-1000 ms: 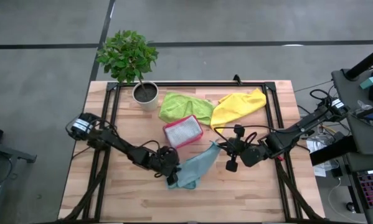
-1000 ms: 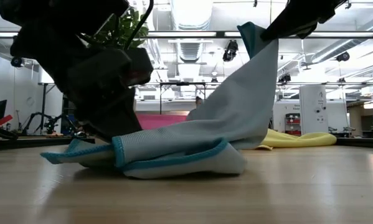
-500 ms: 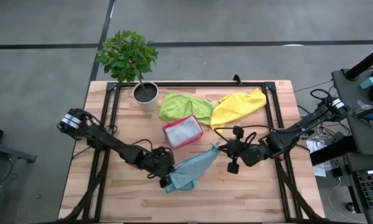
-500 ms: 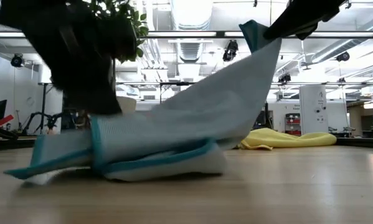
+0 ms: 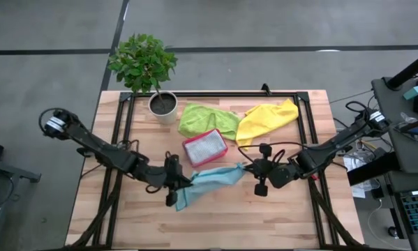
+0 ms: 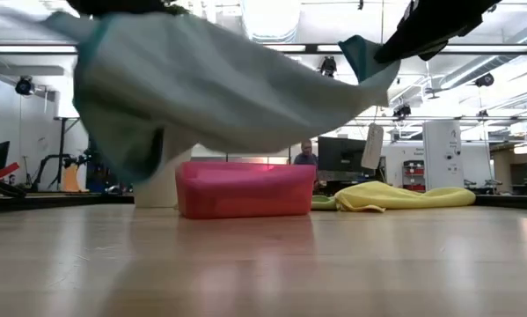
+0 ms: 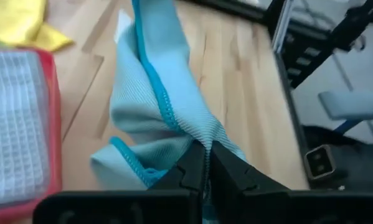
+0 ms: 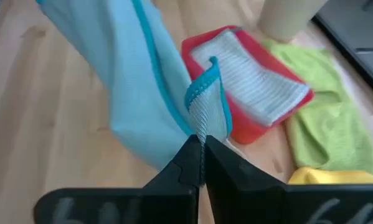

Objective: Fold microfiber towels
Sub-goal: Fold the blue microfiber cloth

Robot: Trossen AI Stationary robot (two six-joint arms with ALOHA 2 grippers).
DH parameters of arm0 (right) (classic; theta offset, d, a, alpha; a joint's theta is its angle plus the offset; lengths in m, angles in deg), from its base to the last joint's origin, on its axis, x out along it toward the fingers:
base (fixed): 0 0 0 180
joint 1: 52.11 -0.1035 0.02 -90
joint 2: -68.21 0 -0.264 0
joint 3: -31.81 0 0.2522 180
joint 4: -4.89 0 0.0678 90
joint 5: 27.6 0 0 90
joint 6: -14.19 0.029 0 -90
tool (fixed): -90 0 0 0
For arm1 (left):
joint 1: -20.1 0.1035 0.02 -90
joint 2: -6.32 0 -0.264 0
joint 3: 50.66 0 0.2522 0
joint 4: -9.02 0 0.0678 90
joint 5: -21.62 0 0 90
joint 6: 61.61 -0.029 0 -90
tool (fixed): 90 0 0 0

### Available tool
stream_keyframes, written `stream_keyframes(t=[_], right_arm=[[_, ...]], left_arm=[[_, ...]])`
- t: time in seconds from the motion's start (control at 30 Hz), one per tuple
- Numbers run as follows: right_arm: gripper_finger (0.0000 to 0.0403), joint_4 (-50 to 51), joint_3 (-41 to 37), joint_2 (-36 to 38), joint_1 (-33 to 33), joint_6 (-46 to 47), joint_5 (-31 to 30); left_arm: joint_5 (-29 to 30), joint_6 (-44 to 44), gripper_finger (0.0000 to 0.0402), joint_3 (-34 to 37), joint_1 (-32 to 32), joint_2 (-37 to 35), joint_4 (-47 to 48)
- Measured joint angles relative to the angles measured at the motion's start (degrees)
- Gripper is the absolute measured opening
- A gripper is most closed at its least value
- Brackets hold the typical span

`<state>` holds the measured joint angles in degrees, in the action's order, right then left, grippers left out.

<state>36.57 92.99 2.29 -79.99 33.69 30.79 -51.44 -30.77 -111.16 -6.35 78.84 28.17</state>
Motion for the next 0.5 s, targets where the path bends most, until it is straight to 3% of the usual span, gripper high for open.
stream_keyframes(t=[0.17, 0.3, 0.33, 0.43, 0.5], right_arm=[[0.0009, -0.2, 0.4, 0.2, 0.0, -0.1, -3.0], [0.0009, -0.4, 1.8, 1.1, 0.0, -3.3, 2.7], [0.0009, -0.4, 2.3, 1.3, -0.1, -3.6, 1.4], [0.0009, 0.0, 3.1, 1.8, -0.2, -1.1, -10.0], [0.0009, 0.2, 3.1, 2.0, -0.1, -2.6, -9.7]], left_arm=[[0.0, 0.0, 0.0002, -0.4, -0.5, -3.8, 0.5], [-1.6, 0.5, 0.0002, -0.6, -1.3, -6.7, 0.2], [-2.9, 1.3, 0.0002, -0.6, -1.3, -6.9, 0.5], [-3.9, 4.7, 0.0002, 0.0, -1.4, -6.7, 2.1], [-3.7, 6.2, 0.0002, 0.6, -1.4, -6.3, 2.1]])
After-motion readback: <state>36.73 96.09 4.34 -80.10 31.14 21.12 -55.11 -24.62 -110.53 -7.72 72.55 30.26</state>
